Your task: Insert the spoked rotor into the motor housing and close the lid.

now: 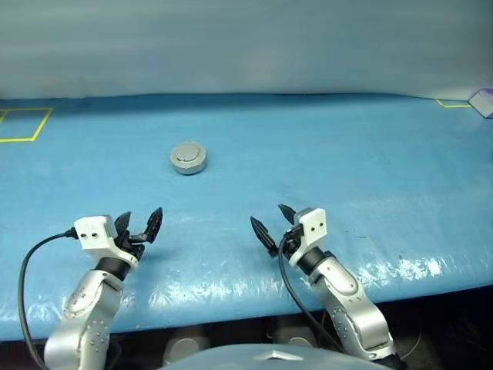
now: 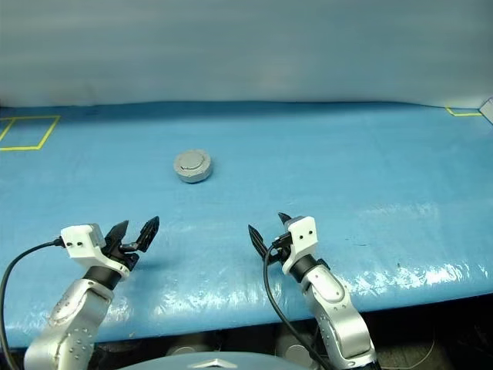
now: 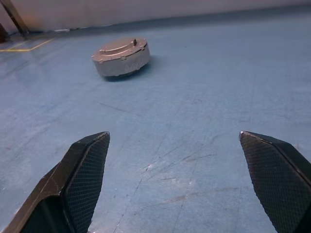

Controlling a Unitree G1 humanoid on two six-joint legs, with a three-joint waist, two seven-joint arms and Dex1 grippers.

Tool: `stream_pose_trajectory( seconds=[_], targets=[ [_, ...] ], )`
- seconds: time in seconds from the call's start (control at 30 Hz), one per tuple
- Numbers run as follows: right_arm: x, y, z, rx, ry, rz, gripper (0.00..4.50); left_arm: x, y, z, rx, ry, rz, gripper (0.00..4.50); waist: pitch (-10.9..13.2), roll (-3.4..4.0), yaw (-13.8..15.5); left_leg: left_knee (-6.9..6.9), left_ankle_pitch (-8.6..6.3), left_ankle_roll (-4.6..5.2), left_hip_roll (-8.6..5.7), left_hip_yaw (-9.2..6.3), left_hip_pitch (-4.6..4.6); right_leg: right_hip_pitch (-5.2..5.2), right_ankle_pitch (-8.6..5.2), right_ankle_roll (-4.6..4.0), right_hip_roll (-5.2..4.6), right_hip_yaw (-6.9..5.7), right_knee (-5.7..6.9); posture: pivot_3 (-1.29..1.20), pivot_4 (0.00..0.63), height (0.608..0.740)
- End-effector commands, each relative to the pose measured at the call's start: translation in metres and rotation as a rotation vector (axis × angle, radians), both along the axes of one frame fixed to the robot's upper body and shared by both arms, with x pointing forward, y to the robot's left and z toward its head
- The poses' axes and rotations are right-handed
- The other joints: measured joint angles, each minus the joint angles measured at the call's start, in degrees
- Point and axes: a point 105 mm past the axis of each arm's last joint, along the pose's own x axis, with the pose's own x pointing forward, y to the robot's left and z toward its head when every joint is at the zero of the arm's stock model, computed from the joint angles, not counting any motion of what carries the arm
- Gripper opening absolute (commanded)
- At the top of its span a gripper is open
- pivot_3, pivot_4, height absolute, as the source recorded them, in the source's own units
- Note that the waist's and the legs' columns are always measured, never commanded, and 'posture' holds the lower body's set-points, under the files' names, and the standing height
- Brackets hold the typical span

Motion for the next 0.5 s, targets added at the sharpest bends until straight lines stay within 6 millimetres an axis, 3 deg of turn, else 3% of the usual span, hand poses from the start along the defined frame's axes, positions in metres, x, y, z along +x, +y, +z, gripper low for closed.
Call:
stream_pose_trajectory(
  seconds=[0.03, 0.27, 0.5],
  targets=[
    [0.000, -0.005, 0.008, -0.002, -0.055, -0.013, 4.50, -0.002, -0.015, 0.006, 0.116, -0.107, -0.047, 4.46, 0.02, 0.04, 0.07, -0.02, 0.00, 0.00, 0.01, 0.00, -0.01, -0.02, -0.01, -0.01, 0.00, 0.00, 0.00, 0.00, 0.150, 0.740],
    [-0.005, -0.008, -0.001, -0.084, -0.061, -0.020, 4.50, -0.004, -0.036, -0.018, 0.245, -0.076, -0.137, 4.46, 0.03, 0.03, 0.05, -0.01, -0.01, 0.01, 0.01, 0.04, -0.05, -0.08, -0.02, 0.00, 0.03, -0.02, 0.01, 0.00, 0.150, 0.740],
    [-0.006, -0.009, -0.003, -0.099, -0.064, -0.046, 4.50, -0.002, -0.040, -0.020, 0.253, -0.069, -0.175, 4.46, 0.04, 0.05, -0.04, 0.00, -0.01, 0.02, 0.08, 0.02, -0.10, -0.15, -0.02, 0.00, 0.01, -0.06, 0.04, 0.00, 0.150, 0.740]
  ],
)
